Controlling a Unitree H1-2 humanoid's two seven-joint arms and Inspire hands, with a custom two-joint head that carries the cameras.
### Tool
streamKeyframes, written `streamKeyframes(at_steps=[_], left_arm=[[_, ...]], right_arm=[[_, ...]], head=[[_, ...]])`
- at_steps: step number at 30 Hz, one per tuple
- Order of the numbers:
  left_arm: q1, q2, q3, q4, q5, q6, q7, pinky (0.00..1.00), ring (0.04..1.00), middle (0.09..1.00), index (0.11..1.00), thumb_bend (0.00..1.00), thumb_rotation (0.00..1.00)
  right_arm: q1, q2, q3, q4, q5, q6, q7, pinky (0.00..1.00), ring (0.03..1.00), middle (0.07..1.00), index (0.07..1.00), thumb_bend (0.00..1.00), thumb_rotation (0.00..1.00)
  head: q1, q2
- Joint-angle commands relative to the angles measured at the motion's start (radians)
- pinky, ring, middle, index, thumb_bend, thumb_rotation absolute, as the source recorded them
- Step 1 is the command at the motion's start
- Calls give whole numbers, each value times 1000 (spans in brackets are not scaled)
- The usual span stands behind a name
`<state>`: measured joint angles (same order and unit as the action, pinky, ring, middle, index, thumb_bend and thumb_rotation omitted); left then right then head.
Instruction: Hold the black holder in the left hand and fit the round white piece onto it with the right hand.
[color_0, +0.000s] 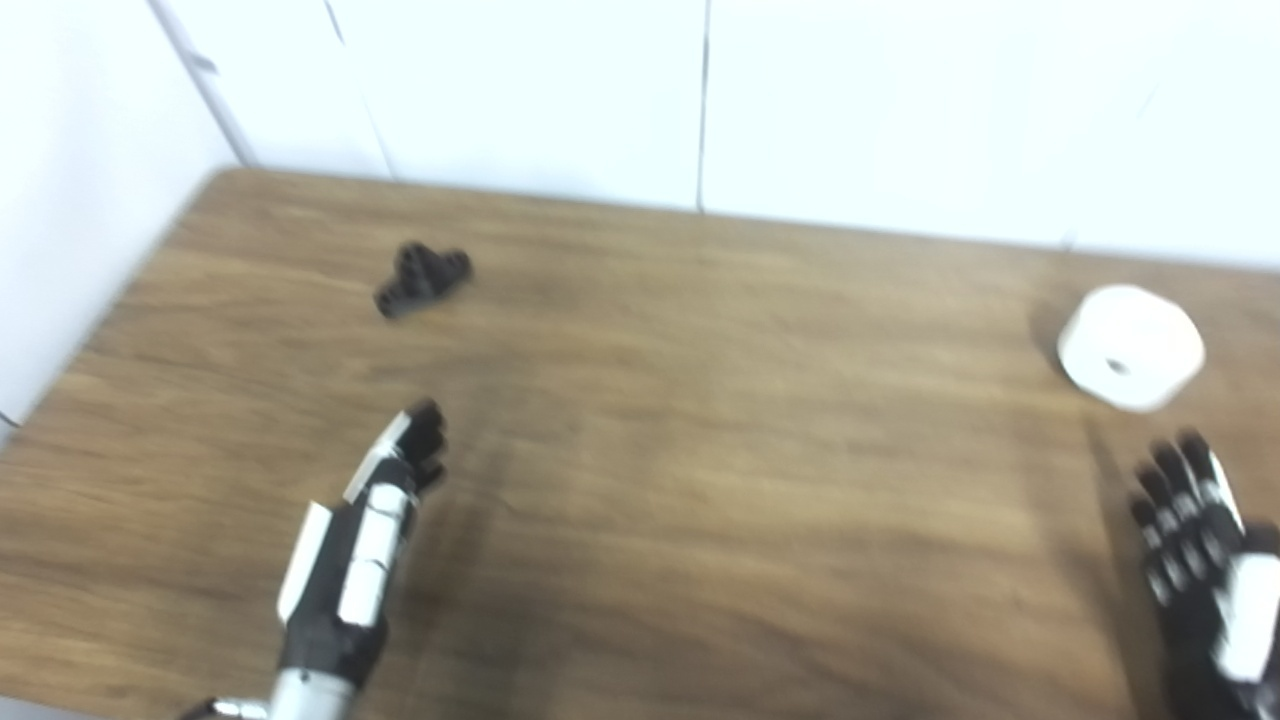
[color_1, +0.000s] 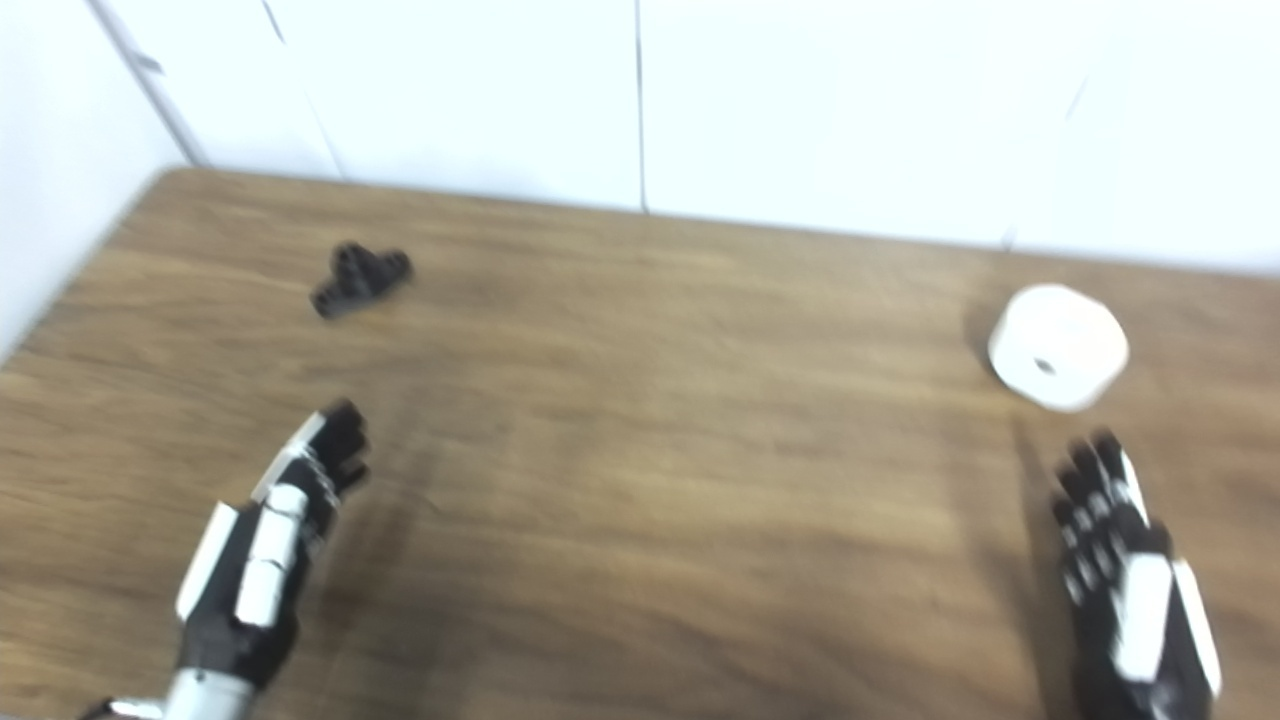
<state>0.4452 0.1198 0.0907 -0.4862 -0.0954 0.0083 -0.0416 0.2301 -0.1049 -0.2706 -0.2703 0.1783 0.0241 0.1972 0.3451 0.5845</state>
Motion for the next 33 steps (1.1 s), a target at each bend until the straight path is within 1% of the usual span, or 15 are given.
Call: streamKeyframes(at_steps=[1, 2, 7, 11, 12, 14, 17, 20, 22, 26, 30, 33], left_arm=[[20, -46, -13, -6, 25, -63, 16, 922, 951, 951, 936, 392, 937], [19, -48, -17, 1, 32, -73, 19, 914, 947, 949, 934, 395, 938], [19, -54, -33, 36, 45, -113, 29, 906, 939, 941, 921, 409, 920], [17, -53, -45, 53, 57, -128, 42, 905, 940, 942, 917, 423, 917], [17, -53, -47, 56, 63, -131, 46, 900, 935, 939, 916, 429, 920], [16, -55, -51, 65, 67, -140, 53, 896, 930, 935, 913, 429, 916], [16, -53, -57, 75, 71, -154, 57, 897, 931, 937, 917, 422, 914], [17, -52, -58, 83, 78, -161, 63, 900, 931, 938, 919, 425, 908], [17, -53, -58, 90, 85, -165, 68, 891, 922, 928, 911, 447, 883], [21, -53, -65, 102, 85, -178, 75, 884, 923, 925, 912, 490, 829], [22, -47, -69, 108, 92, -179, 79, 897, 926, 928, 919, 519, 815], [24, -46, -71, 107, 99, -178, 83, 896, 925, 929, 921, 534, 816]], right_arm=[[122, -30, 3, -26, -6, -40, 4, 992, 967, 966, 982, 609, 1000], [122, -31, 0, -25, -10, -39, 3, 997, 969, 966, 983, 594, 1000], [121, -38, -9, -12, -5, -39, 13, 1000, 991, 985, 999, 636, 1000], [119, -39, -14, 0, 2, -38, 17, 1000, 999, 992, 1000, 650, 1000], [118, -41, -14, 3, 5, -42, 21, 1000, 1000, 995, 1000, 643, 1000], [118, -42, -13, 11, 3, -49, 24, 1000, 1000, 999, 1000, 639, 1000], [115, -44, -11, 28, 2, -68, 29, 1000, 1000, 1000, 1000, 630, 1000], [116, -45, -10, 37, -4, -81, 29, 1000, 1000, 1000, 1000, 643, 1000], [117, -42, -9, 40, -10, -85, 28, 1000, 1000, 1000, 1000, 651, 1000], [119, -41, -9, 58, -15, -105, 29, 1000, 1000, 1000, 1000, 629, 1000], [119, -45, -8, 73, -14, -117, 35, 1000, 1000, 1000, 1000, 603, 1000], [121, -49, -9, 76, -10, -119, 41, 1000, 1000, 1000, 1000, 618, 1000]], head=[[11, -8], [19, -16], [33, -41], [34, -57], [34, -57], [32, -71], [26, -81], [21, -88], [14, -103], [14, -121], [19, -127], [24, -126]])
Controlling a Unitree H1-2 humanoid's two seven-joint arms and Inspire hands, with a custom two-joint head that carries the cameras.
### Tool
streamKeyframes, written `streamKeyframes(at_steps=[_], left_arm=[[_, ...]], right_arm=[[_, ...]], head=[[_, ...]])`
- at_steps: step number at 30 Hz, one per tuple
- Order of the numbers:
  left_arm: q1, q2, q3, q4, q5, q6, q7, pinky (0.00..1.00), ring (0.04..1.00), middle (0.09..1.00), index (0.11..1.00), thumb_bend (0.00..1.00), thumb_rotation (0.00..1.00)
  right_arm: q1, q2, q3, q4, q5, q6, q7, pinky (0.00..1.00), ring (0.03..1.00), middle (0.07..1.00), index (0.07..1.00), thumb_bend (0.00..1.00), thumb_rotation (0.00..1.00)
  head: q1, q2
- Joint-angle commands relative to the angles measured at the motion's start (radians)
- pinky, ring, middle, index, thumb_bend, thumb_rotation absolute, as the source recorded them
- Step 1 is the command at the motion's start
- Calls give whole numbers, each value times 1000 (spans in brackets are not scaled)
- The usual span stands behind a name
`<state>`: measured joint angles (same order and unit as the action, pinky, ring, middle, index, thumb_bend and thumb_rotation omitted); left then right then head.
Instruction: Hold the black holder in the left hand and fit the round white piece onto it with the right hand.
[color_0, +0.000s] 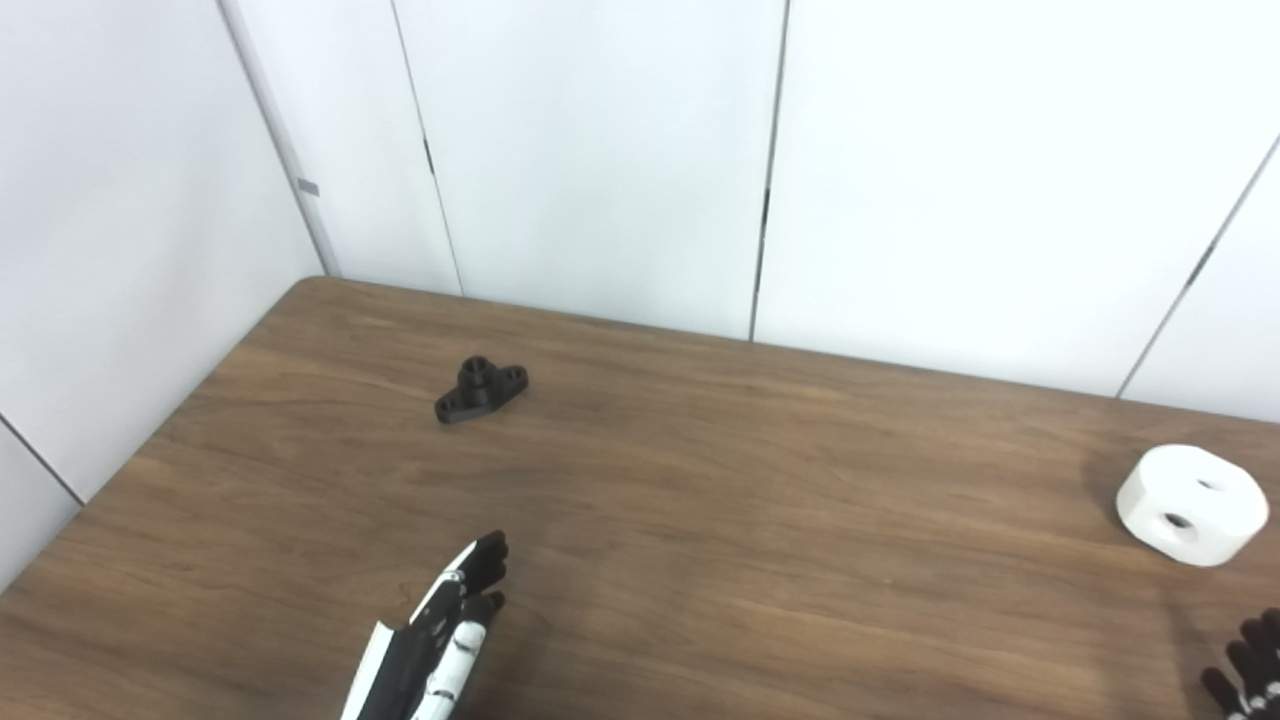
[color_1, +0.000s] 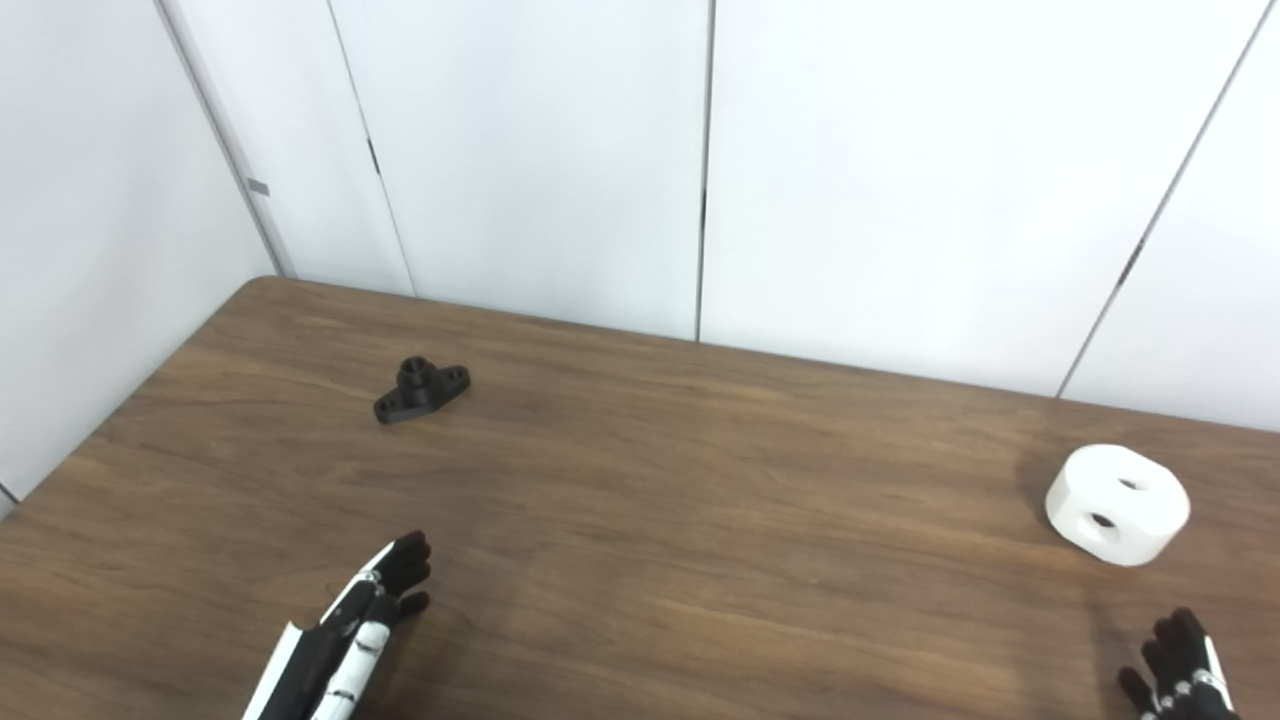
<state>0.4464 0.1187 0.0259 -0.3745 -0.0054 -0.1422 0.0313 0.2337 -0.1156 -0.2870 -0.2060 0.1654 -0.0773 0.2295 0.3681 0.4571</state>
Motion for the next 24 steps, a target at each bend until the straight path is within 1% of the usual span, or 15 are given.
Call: streamKeyframes(at_steps=[1, 4, 5, 6, 8, 10, 11, 14, 15, 17, 19, 21, 24], left_arm=[[22, -45, -6, -5, 9, -29, 11, 896, 925, 929, 921, 538, 814], [22, -44, -7, -6, 20, -29, 13, 890, 922, 927, 918, 531, 808], [22, -42, -6, -4, 28, -29, 15, 887, 921, 926, 918, 520, 808], [22, -42, -5, -4, 32, -27, 16, 889, 920, 926, 915, 506, 791], [22, -44, 1, -14, 52, -5, 27, 897, 917, 924, 909, 461, 693], [20, -50, 9, -39, 91, 29, 43, 876, 904, 912, 896, 449, 560], [13, -51, 15, -60, 121, 51, 51, 869, 895, 903, 893, 446, 474], [-33, -46, 32, -118, 205, 101, 71, 849, 893, 900, 888, 493, 240], [-46, -45, 35, -129, 221, 115, 76, 842, 889, 898, 883, 511, 181], [-86, -39, 49, -158, 242, 160, 80, 851, 893, 902, 880, 545, 102], [-133, -23, 62, -187, 282, 216, 78, 862, 904, 909, 883, 590, 85], [-184, -1, 73, -203, 329, 253, 77, 869, 906, 900, 875, 638, 79], [-253, 36, 88, -229, 382, 350, 42, 912, 927, 912, 894, 683, 125]], right_arm=[[117, -39, 7, 12, 3, -17, 10, 1000, 1000, 1000, 1000, 624, 1000], [116, -40, 6, 12, 0, -17, 9, 1000, 1000, 1000, 1000, 635, 1000], [116, -41, 6, 10, -1, -16, 9, 1000, 1000, 1000, 1000, 636, 1000], [115, -41, 6, 7, 0, -12, 9, 1000, 1000, 1000, 1000, 639, 1000], [114, -39, 6, 1, 0, -4, 5, 1000, 1000, 1000, 1000, 638, 1000], [114, -38, 5, -1, -1, 1, 3, 1000, 1000, 1000, 1000, 631, 1000], [114, -38, 5, -1, 0, 0, 3, 1000, 1000, 1000, 1000, 624, 1000], [111, -40, 5, 2, 1, -5, 6, 1000, 1000, 1000, 1000, 619, 1000], [109, -41, 6, 3, 0, -7, 7, 1000, 1000, 1000, 1000, 617, 1000], [107, -39, 8, 1, -4, -5, 4, 1000, 1000, 1000, 1000, 613, 1000], [105, -35, 9, 1, -9, -5, 0, 1000, 1000, 1000, 1000, 614, 1000], [103, -34, 9, 8, -7, -11, 3, 1000, 1000, 1000, 1000, 594, 1000], [102, -35, 10, 14, -1, -13, 7, 1000, 1000, 1000, 1000, 587, 1000]], head=[[2, 2], [2, 2], [0, 11], [0, 11], [-5, 19], [-8, 19], [-8, 19], [-6, 24], [-6, 24], [-7, 29], [-6, 30], [-6, 33], [-9, 35]])
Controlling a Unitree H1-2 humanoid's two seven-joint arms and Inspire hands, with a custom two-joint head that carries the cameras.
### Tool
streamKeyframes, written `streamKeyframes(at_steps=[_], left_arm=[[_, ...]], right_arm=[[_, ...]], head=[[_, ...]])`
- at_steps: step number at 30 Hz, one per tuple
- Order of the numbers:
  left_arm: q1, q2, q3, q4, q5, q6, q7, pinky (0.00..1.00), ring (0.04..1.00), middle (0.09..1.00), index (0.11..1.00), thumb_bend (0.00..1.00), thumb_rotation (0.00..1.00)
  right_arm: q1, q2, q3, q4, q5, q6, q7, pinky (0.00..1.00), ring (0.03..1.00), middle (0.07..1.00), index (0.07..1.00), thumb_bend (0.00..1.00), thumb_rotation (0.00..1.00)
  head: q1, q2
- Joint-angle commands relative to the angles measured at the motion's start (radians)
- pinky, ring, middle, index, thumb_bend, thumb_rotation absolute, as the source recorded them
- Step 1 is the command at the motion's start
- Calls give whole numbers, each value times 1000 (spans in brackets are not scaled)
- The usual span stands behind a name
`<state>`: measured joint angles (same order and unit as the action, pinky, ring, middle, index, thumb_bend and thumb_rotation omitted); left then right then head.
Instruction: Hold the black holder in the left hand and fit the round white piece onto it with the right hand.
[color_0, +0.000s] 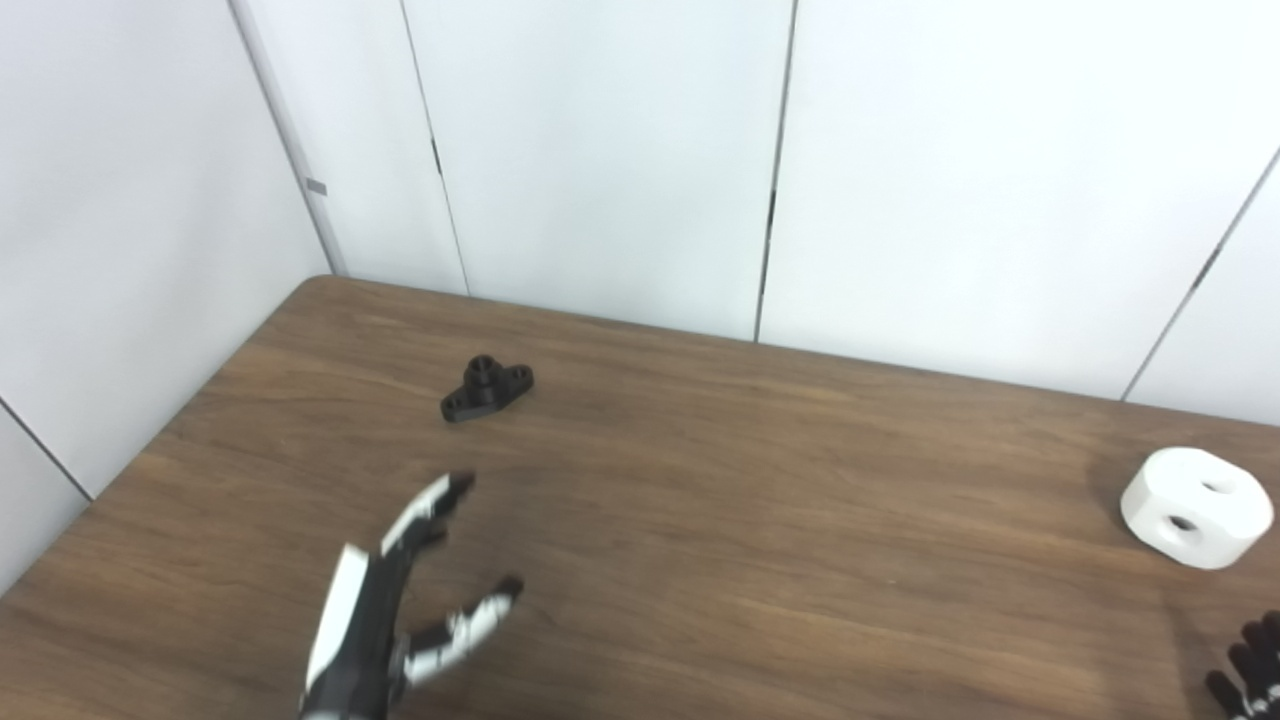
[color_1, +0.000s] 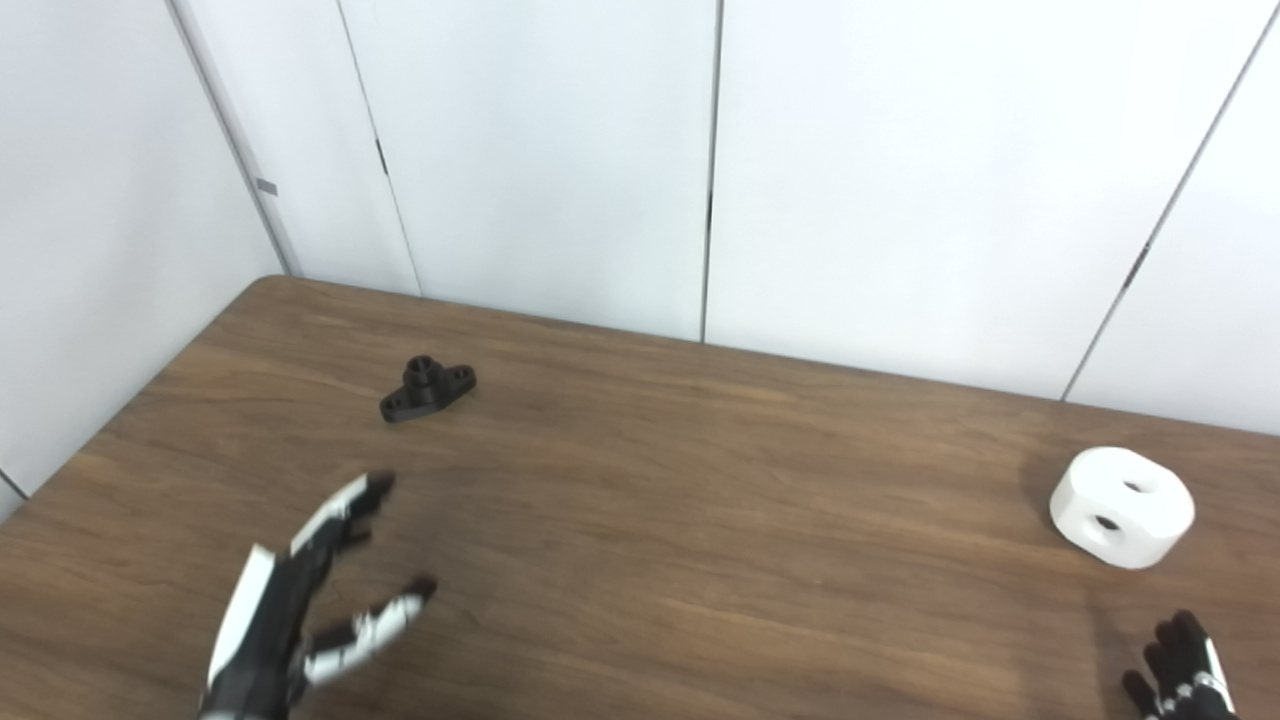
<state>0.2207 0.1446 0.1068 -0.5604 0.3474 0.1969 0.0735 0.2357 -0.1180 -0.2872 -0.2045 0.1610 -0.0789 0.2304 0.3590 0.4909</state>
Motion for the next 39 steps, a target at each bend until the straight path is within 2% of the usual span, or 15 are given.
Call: streamKeyframes(at_steps=[1, 4, 7, 9, 13, 18, 23, 28, 34, 39], left_arm=[[-46, 20, 13, -47, 45, 35, -10, 912, 927, 912, 895, 685, 127], [-107, 49, 34, -42, 83, 100, -33, 913, 929, 928, 900, 723, 160], [-152, 83, 41, -34, 155, 184, -66, 833, 898, 919, 901, 795, 257], [-172, 106, 39, -32, 185, 223, -89, 861, 924, 935, 916, 843, 289], [-208, 146, 30, -14, 245, 264, -120, 894, 963, 961, 918, 864, 330], [-256, 187, 29, 42, 331, 269, -129, 873, 959, 958, 914, 875, 413], [-303, 228, 23, 121, 394, 263, -134, 970, 978, 957, 916, 880, 471], [-347, 265, 4, 217, 443, 244, -116, 1000, 965, 945, 893, 888, 477], [-406, 297, -12, 337, 465, 249, -115, 1000, 969, 936, 860, 919, 511], [-445, 319, -29, 423, 475, 252, -107, 1000, 979, 940, 847, 926, 515]], right_arm=[[100, -35, 12, 13, 3, -11, 8, 1000, 1000, 1000, 1000, 588, 1000], [100, -38, 14, 13, 9, -8, 11, 1000, 1000, 1000, 1000, 606, 1000], [99, -38, 12, 16, 28, -4, 15, 1000, 1000, 1000, 1000, 596, 1000], [100, -39, 11, 13, 34, 0, 15, 1000, 995, 997, 1000, 592, 1000], [105, -52, 22, 13, 40, -9, 8, 1000, 990, 991, 1000, 582, 1000], [108, -62, 39, 15, 44, -19, -5, 1000, 981, 988, 1000, 585, 1000], [110, -68, 50, 12, 44, -19, -12, 1000, 978, 988, 1000, 577, 1000], [110, -74, 55, 15, 53, -16, -12, 1000, 975, 985, 1000, 578, 1000], [119, -73, 59, -5, 54, 4, -25, 1000, 966, 978, 1000, 549, 1000], [122, -80, 64, -3, 53, -5, -23, 1000, 965, 976, 1000, 549, 1000]], head=[[-1, 4], [1, 8], [1, 8], [-2, 13], [-4, 16], [-2, 18], [-2, 18], [-2, 18], [-9, 28], [-13, 32]])
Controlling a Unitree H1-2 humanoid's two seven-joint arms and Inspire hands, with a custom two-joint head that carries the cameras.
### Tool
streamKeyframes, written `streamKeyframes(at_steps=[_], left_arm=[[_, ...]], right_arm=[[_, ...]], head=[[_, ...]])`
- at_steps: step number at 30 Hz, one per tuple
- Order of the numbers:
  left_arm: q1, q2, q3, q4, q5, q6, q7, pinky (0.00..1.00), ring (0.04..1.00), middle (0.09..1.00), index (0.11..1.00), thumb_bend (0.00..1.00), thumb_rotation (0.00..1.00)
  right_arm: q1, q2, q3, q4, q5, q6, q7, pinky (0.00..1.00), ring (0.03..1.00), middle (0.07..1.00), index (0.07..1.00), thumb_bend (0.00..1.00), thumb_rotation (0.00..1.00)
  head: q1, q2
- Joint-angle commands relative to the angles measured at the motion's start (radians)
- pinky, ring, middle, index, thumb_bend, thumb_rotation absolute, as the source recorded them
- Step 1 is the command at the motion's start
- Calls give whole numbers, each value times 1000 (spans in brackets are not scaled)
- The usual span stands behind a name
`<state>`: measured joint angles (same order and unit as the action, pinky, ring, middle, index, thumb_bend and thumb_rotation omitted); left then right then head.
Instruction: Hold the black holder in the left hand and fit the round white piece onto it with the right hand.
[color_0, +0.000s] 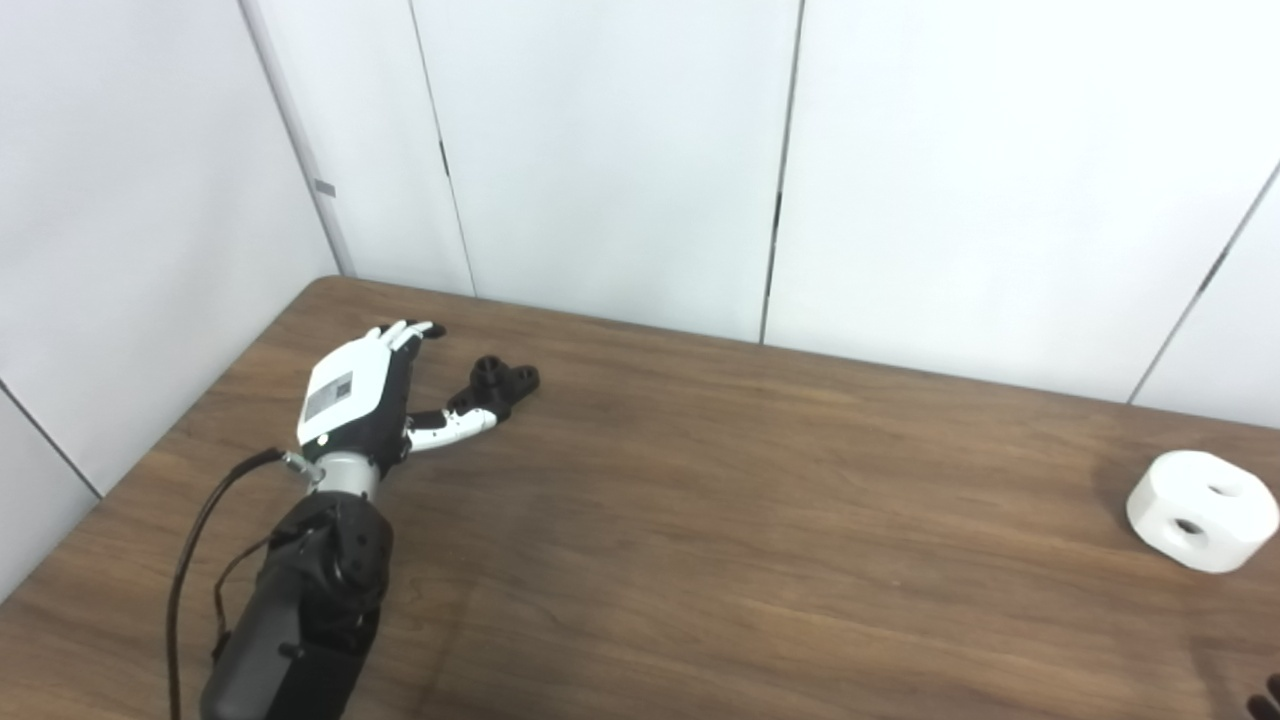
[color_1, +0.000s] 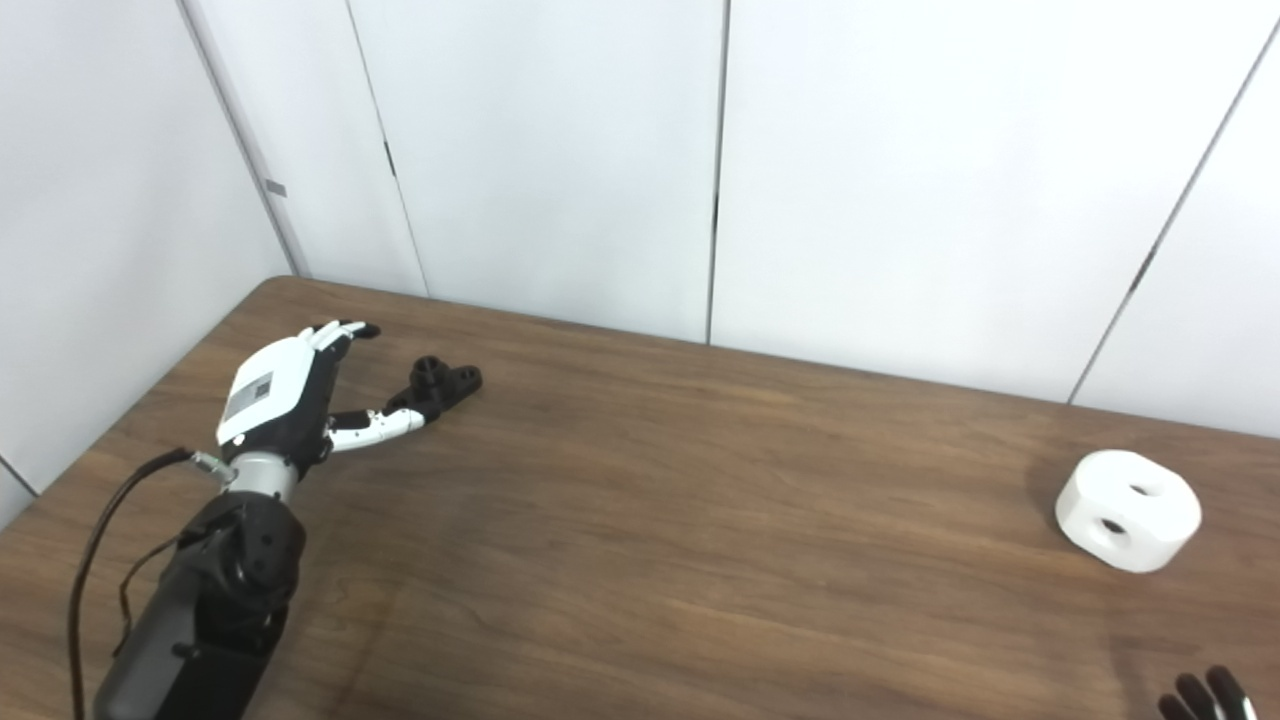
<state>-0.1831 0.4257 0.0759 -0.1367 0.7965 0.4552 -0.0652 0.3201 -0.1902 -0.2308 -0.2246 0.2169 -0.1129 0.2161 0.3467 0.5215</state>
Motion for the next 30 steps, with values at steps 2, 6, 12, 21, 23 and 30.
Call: streamKeyframes(at_steps=[2, 6, 12, 21, 23, 30], left_arm=[[-63, 50, -10, 48, 30, -4, 33, 1000, 984, 947, 844, 927, 523], [-99, 62, -31, 125, 27, 0, 42, 1000, 990, 952, 833, 923, 521], [-146, 61, -35, 224, -6, 2, 56, 1000, 983, 946, 820, 927, 524], [-191, 61, -51, 321, -36, 1, 73, 1000, 983, 943, 807, 923, 523], [-201, 63, -57, 339, -42, 0, 77, 1000, 984, 941, 802, 913, 526], [-228, 73, -82, 390, -63, 0, 78, 1000, 976, 928, 790, 917, 530]], right_arm=[[40, -10, 10, 14, -3, 26, -8, 1000, 963, 976, 1000, 539, 1000], [41, -13, 11, 14, -9, 25, -10, 1000, 961, 972, 1000, 534, 1000], [50, -12, 15, 1, -13, 32, -26, 997, 953, 965, 1000, 534, 1000], [63, -17, 23, -18, -7, 38, -36, 997, 950, 961, 1000, 524, 1000], [67, -17, 25, -24, -9, 41, -39, 1000, 950, 960, 1000, 533, 1000], [77, -15, 28, -36, -15, 42, -52, 997, 943, 952, 994, 509, 1000]], head=[[-2, 2], [-3, 6], [-7, 13], [-17, 19], [-22, 20], [-25, 25]])
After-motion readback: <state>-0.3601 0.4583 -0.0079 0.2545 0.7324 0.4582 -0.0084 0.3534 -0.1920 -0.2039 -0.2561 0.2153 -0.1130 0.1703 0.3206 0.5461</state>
